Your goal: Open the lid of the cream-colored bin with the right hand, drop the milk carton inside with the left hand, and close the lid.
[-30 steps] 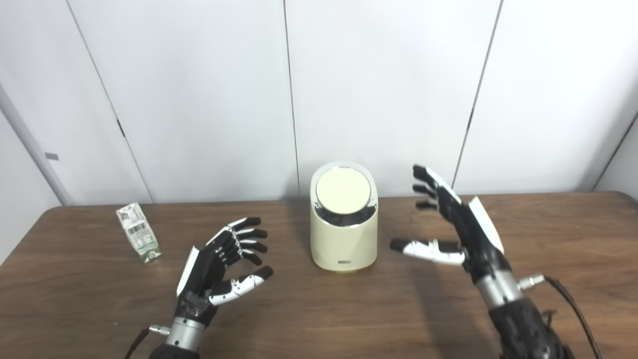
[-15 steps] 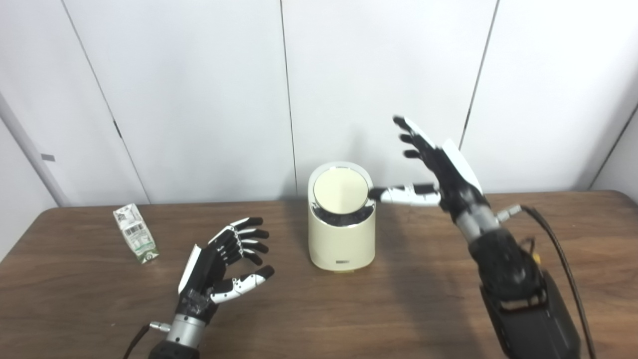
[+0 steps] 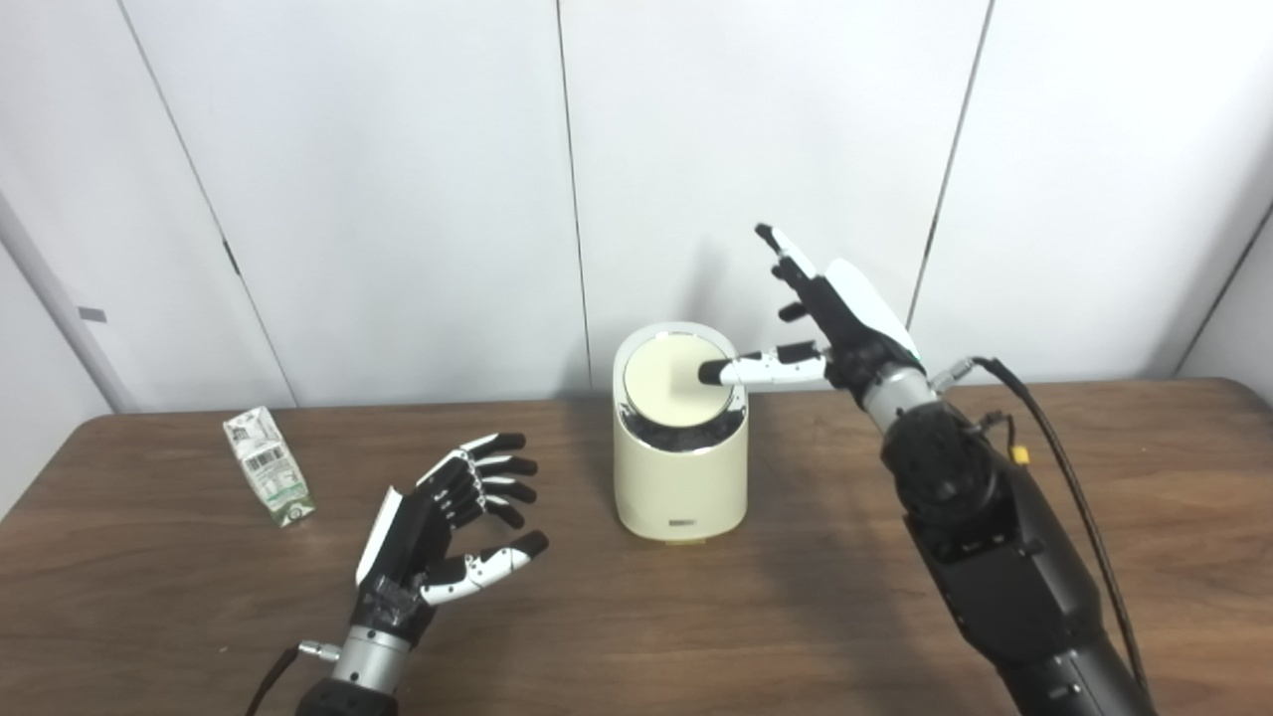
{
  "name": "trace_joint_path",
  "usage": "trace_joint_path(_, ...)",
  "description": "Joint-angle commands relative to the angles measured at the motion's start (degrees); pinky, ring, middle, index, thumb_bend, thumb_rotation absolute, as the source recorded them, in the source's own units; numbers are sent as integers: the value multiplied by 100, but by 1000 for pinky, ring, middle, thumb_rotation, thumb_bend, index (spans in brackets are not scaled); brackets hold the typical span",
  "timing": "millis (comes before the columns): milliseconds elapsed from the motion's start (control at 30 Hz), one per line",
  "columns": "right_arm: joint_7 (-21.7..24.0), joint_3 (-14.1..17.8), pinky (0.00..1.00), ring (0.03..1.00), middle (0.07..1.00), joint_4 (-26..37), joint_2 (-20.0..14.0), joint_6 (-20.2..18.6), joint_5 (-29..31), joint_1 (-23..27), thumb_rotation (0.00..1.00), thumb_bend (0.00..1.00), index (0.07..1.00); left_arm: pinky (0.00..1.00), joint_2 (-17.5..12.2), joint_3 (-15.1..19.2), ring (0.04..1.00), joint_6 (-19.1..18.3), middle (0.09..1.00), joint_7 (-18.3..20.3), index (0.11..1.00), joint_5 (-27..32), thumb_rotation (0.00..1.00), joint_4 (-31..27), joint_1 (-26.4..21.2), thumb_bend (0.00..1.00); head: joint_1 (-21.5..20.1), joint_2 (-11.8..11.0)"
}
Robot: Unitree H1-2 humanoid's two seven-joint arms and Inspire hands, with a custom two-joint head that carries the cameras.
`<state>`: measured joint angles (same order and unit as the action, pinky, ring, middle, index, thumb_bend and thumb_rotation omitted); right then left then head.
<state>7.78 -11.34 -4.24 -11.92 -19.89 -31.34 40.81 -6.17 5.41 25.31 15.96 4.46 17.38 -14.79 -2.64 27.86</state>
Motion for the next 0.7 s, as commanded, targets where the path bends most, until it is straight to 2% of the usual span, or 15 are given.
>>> trace_joint_path(0,-194,-14,757,924,986,-52,40,119,-87,369,408,826,1000,509,139,-29,616,161,700,-44,791,42,4,266,230,652,4,8)
trace_joint_path(233,-369,-170,743,916,975,-483,87,278,-205,507,403,881,993,503,156,-68,611,161,696,-86,789,-29,0,220,234,648,21,18)
trace_joint_path(400,-338,-251,794,942,984,-633,83,205,-258,581,408,893,991,498,173,-71,606,161,694,8,792,48,13,240,231,659,24,40)
trace_joint_path(533,-244,-351,906,974,994,-659,42,176,-334,611,398,874,1000,506,189,-53,617,161,699,39,794,61,5,241,239,652,30,58)
trace_joint_path(667,-236,-442,876,952,984,-705,-6,232,-395,612,393,882,1000,501,203,-45,612,161,696,19,792,43,1,234,240,649,32,67)
